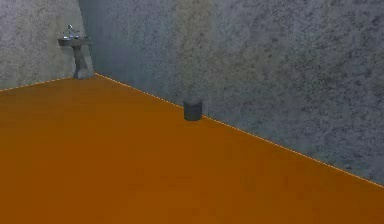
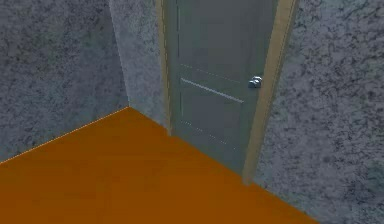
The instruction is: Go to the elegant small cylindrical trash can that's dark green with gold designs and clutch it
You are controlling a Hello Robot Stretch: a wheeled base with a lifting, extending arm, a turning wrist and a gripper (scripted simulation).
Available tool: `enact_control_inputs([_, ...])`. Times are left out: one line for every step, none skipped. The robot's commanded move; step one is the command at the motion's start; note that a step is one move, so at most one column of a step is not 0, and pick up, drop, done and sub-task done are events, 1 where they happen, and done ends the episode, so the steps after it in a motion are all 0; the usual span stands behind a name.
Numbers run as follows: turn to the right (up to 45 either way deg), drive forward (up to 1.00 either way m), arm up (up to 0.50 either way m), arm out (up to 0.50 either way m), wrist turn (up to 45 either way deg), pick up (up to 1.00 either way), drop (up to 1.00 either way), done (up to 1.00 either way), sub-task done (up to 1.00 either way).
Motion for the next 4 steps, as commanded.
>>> enact_control_inputs([3.0, 0.0, 0.0, 0.0, 0.0, 0.0, 0.0, 0.0, 0.0])
enact_control_inputs([0.0, 1.0, 0.0, 0.0, 0.0, 0.0, 0.0, 0.0, 0.0])
enact_control_inputs([0.0, 0.85, 0.0, 0.0, 0.0, 0.0, 0.0, 0.0, 0.0])
enact_control_inputs([-45.0, 0.0, 0.0, 0.0, 0.0, 0.0, 0.0, 0.0, 0.0])
